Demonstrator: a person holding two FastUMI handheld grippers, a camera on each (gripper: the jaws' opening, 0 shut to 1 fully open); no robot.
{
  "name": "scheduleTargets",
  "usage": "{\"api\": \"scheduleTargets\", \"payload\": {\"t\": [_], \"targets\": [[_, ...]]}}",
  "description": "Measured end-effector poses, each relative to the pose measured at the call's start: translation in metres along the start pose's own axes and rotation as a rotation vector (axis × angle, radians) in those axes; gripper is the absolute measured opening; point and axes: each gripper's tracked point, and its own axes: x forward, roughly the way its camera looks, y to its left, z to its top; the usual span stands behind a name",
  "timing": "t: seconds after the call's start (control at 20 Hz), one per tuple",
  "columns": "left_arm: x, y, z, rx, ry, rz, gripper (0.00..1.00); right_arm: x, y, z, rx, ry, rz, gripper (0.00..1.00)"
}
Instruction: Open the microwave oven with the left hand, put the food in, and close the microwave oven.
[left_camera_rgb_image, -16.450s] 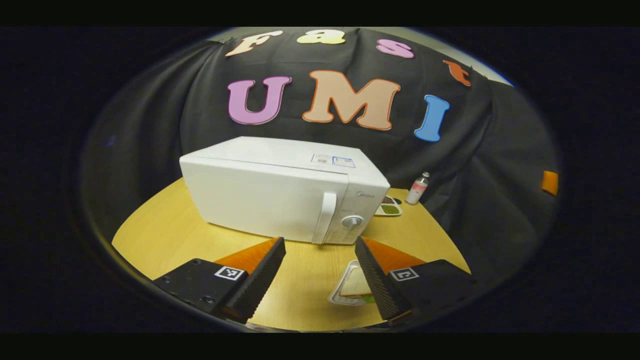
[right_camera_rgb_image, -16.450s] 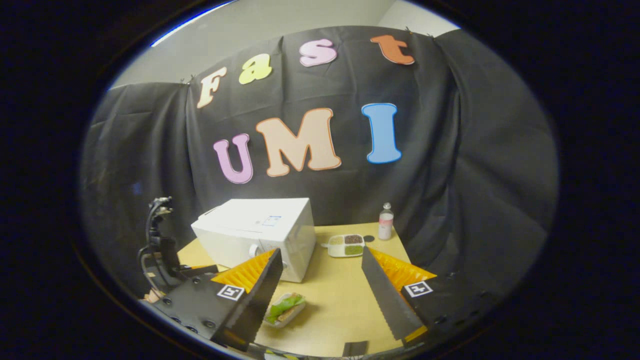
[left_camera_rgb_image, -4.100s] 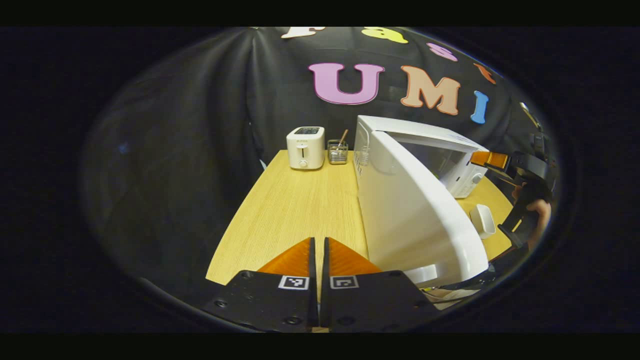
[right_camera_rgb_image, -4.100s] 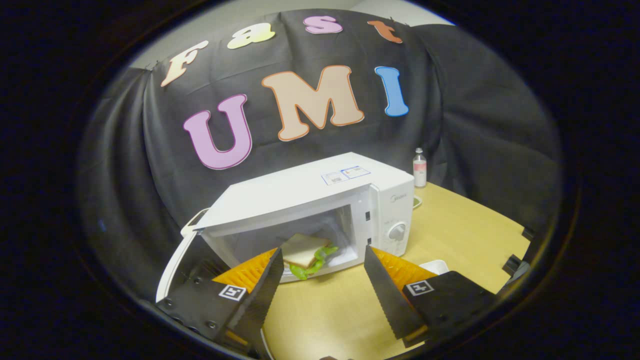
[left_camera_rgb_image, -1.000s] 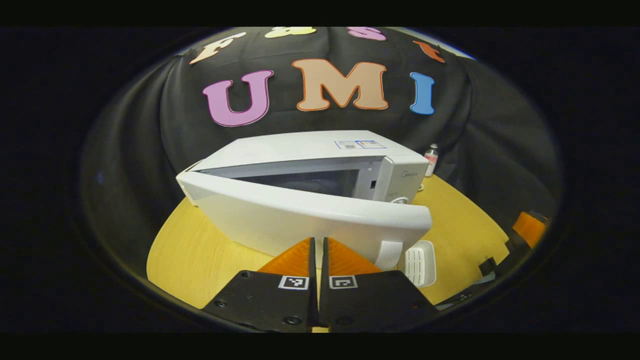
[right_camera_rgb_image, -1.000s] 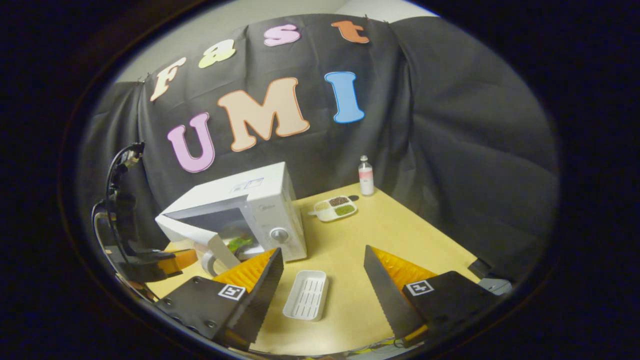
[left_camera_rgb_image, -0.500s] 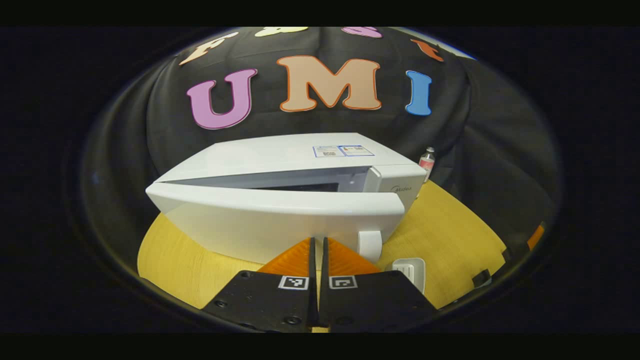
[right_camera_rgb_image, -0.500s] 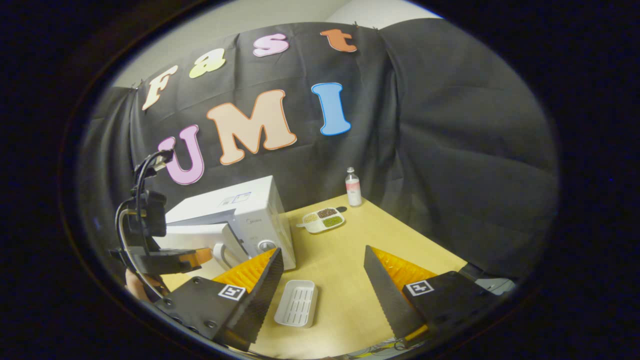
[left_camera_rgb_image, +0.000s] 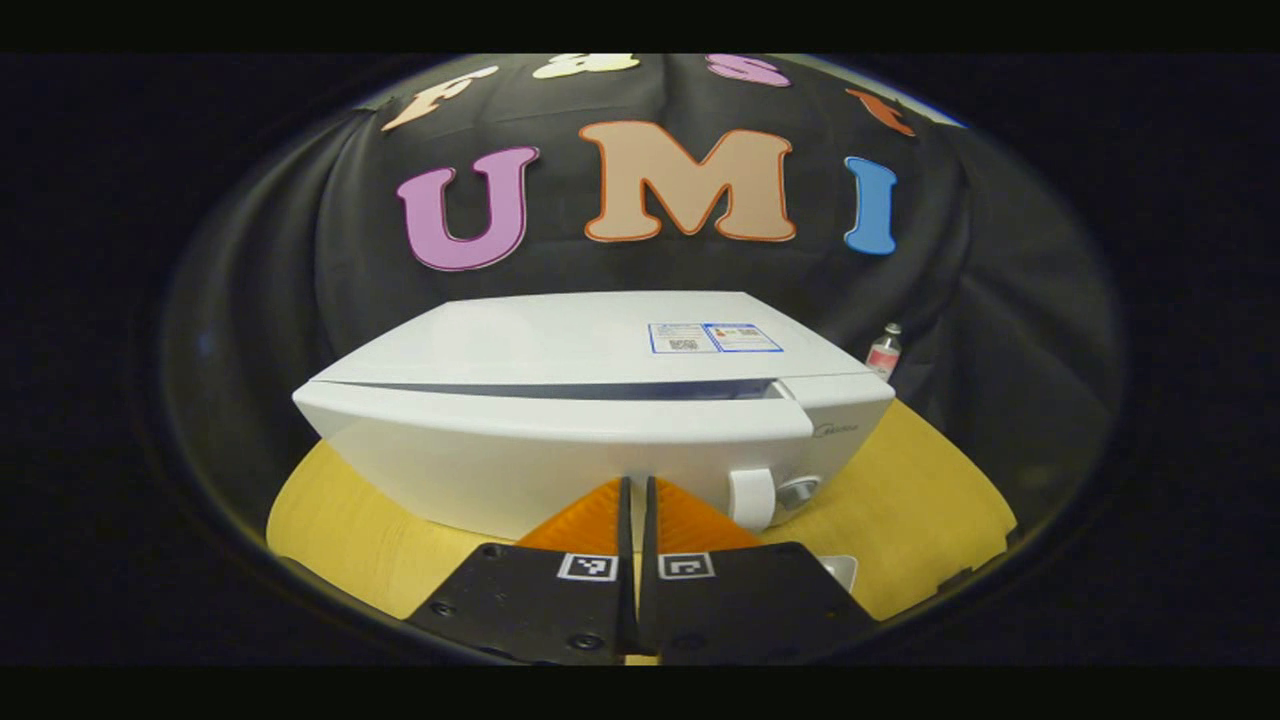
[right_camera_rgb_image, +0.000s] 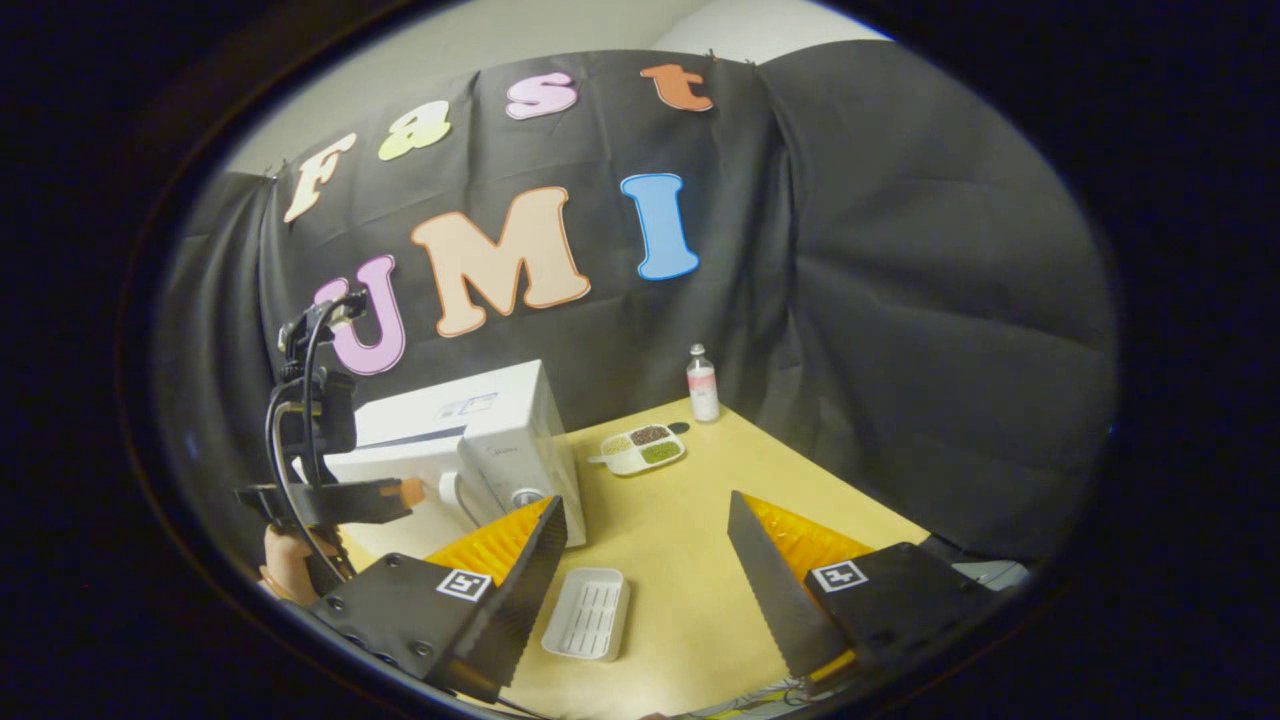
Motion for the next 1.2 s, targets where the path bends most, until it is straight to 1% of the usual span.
{"api": "scheduleTargets", "payload": {"t": [0.45,0.5,0.55,0.6,0.65,0.7,0.75,0.8,0.85,0.9,0.95,1.0,1.05,1.1,1.15,1.2], "targets": [[0.009,0.004,-0.001,-0.096,0.001,0.022,0.00,0.007,-0.004,0.000,-0.012,0.011,-0.025,0.92],[0.009,0.003,0.000,-0.102,-0.002,0.026,0.00,0.009,-0.004,0.000,-0.012,0.011,-0.026,0.92],[0.009,0.004,0.000,-0.104,0.001,0.030,0.03,0.008,-0.004,-0.001,-0.010,0.014,-0.027,0.92],[0.010,0.003,0.000,-0.102,0.001,0.034,0.00,0.010,-0.004,-0.003,-0.010,0.022,-0.028,0.92],[0.010,0.004,0.000,-0.099,0.001,0.036,0.03,0.010,-0.004,-0.006,-0.010,0.031,-0.028,0.92],[0.010,0.003,0.000,-0.100,0.000,0.035,0.00,0.012,-0.003,-0.007,-0.011,0.040,-0.029,0.92],[0.010,0.003,0.001,-0.101,0.000,0.033,0.00,0.012,-0.003,-0.008,-0.010,0.045,-0.029,0.92],[0.010,0.003,0.001,-0.106,-0.002,0.031,0.00,0.012,-0.003,-0.008,-0.007,0.047,-0.028,1.00],[0.011,0.003,0.000,-0.108,-0.003,0.030,0.00,0.012,-0.003,-0.009,-0.004,0.048,-0.026,1.00],[0.011,0.003,0.000,-0.112,-0.001,0.032,0.02,0.012,-0.003,-0.009,-0.003,0.049,-0.023,1.00],[0.012,0.004,-0.001,-0.116,0.001,0.035,0.00,0.012,-0.002,-0.008,-0.006,0.050,-0.021,1.00],[0.012,0.004,-0.002,-0.122,0.003,0.041,0.02,0.013,-0.002,-0.009,-0.012,0.050,-0.021,1.00],[0.014,0.006,-0.004,-0.130,0.009,0.048,0.01,0.012,-0.002,-0.008,-0.018,0.047,-0.021,0.92],[0.016,0.007,-0.006,-0.140,0.015,0.051,0.00,0.010,-0.002,-0.007,-0.022,0.043,-0.019,0.92],[0.021,0.010,0.000,-0.134,-0.007,0.056,0.01,0.008,-0.002,-0.005,-0.025,0.039,-0.015,0.92],[0.024,0.013,-0.007,-0.154,0.027,0.069,0.01,0.008,-0.001,-0.006,-0.029,0.036,-0.010,0.92]]}}
